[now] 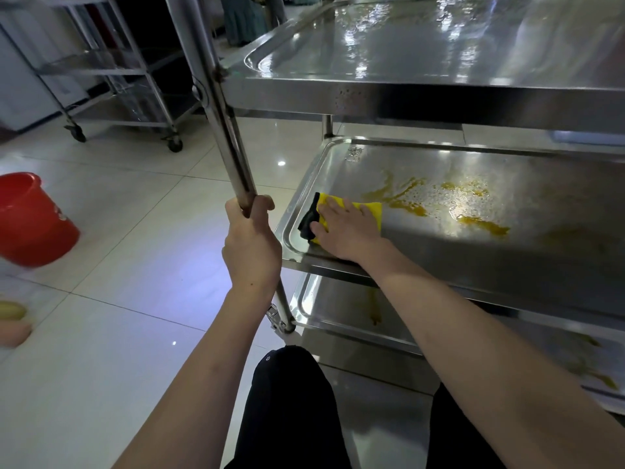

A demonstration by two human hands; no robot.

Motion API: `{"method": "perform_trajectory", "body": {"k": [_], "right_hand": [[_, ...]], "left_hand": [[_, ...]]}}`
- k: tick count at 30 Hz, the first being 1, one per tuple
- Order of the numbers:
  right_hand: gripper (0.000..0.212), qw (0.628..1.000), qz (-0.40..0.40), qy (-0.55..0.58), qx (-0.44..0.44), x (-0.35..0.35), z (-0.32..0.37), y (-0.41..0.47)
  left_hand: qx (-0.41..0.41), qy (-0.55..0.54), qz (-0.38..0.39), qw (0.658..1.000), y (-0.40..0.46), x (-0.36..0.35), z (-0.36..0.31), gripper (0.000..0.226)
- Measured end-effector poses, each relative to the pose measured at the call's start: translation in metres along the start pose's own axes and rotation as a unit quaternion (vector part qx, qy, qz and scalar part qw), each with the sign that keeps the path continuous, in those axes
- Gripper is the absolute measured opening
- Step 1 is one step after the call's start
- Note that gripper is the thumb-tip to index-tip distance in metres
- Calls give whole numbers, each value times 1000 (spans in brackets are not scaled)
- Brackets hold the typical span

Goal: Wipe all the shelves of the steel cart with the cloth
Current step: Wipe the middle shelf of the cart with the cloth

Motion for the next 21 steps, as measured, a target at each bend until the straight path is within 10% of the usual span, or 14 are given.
{"method": "perform_trajectory", "body": {"k": [21], "right_hand": [[66,1000,-9,-9,-16,22,-100,-50]], "left_hand": [[19,-13,-12,1000,-5,2,1,34]]}}
Point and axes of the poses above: each hand's wrist, its own y-axis towards the middle knuckle, its own x-axis out of the back of the hand, z = x × y, the point moved 4 cm from there along y, towards the middle knuckle, and after that the axes turned 8 degrees about y, right-handed, at the moved point
